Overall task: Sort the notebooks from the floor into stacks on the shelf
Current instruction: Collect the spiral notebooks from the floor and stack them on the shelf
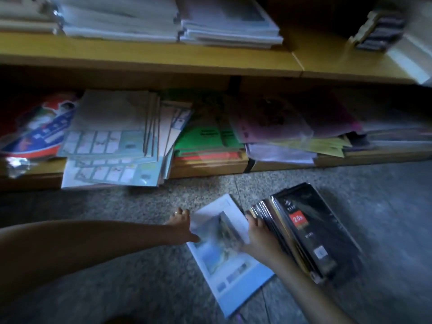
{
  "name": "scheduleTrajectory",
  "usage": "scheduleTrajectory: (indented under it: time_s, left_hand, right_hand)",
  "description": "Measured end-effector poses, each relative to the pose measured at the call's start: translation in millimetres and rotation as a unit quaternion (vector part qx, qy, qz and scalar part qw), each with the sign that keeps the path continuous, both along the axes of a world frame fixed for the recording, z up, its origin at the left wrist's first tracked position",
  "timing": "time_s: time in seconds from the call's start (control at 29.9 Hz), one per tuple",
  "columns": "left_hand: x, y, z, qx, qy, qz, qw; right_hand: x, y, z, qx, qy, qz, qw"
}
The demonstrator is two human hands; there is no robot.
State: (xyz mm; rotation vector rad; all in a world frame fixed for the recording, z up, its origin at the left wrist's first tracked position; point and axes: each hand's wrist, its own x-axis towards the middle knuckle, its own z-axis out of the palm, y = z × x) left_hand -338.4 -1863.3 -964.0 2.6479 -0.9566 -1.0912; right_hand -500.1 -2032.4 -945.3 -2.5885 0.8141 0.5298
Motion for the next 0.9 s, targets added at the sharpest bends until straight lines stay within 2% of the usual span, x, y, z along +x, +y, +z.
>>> scheduleTrajectory:
  time_s: [0.07, 0.23, 0.54, 0.6, 0.67, 0.77, 0.9]
  left_hand:
    - [-3, 1, -12, 0.016, -0.003, 0.026, 1.000]
    - [-6, -3, -22, 0.040, -0.060, 0.049, 0.996]
    - [17, -18, -18, 0.050, 0.015, 0.062, 0.997]
    - [16, -20, -14, 0.014, 0.032, 0.073, 0.997]
    - [16, -21, -7, -0.057, 0.105, 0.109, 0.987]
    - [14, -21, 10, -0.153, 0.230, 0.144, 0.950]
    - [11, -19, 51, -0.246, 0.270, 0.089, 0.927]
  right_hand:
    - [-8, 6, -12, -0.010, 0.023, -0.018, 1.000]
    - [-6, 19, -25, -0.040, 0.014, -0.071, 0.997]
    - [-8, 19, -34, -0.017, -0.003, -0.125, 0.992]
    - [-12, 20, -35, -0.019, -0.017, -0.132, 0.991]
    - [-18, 20, -37, -0.019, -0.026, -0.132, 0.991]
    - [-24, 17, -36, -0.007, -0.032, -0.124, 0.992]
    - [-28, 10, -23, 0.060, -0.045, -0.172, 0.982]
